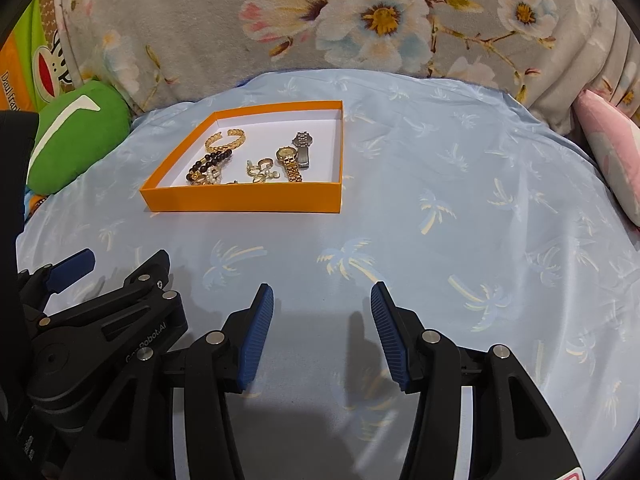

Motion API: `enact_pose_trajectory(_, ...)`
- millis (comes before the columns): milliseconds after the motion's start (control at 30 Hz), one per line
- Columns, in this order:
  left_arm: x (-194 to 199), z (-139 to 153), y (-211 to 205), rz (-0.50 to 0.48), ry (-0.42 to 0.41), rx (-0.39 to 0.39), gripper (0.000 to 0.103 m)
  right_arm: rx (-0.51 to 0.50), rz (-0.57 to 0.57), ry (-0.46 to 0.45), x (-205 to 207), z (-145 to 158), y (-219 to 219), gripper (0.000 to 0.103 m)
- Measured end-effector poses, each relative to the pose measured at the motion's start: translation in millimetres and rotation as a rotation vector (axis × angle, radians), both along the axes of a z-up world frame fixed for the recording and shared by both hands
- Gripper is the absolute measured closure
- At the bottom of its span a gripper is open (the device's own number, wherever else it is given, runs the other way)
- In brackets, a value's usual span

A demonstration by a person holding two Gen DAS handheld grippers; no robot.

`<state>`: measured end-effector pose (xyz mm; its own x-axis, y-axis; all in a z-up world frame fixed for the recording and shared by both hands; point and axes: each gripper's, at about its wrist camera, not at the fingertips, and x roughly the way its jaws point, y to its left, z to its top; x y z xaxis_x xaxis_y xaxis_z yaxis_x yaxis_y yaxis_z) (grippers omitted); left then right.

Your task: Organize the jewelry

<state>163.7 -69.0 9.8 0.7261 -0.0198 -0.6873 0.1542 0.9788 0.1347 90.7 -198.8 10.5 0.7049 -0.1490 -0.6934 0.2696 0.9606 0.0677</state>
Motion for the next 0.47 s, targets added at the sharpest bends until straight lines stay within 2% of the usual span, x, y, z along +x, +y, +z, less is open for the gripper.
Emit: enact_pose_trajectory(467, -1.7, 0.8, -2.5, 0.014, -0.011, 0.011, 0.030, -0.011, -0.002, -0.003, -0.8, 0.6, 0.4, 0.052)
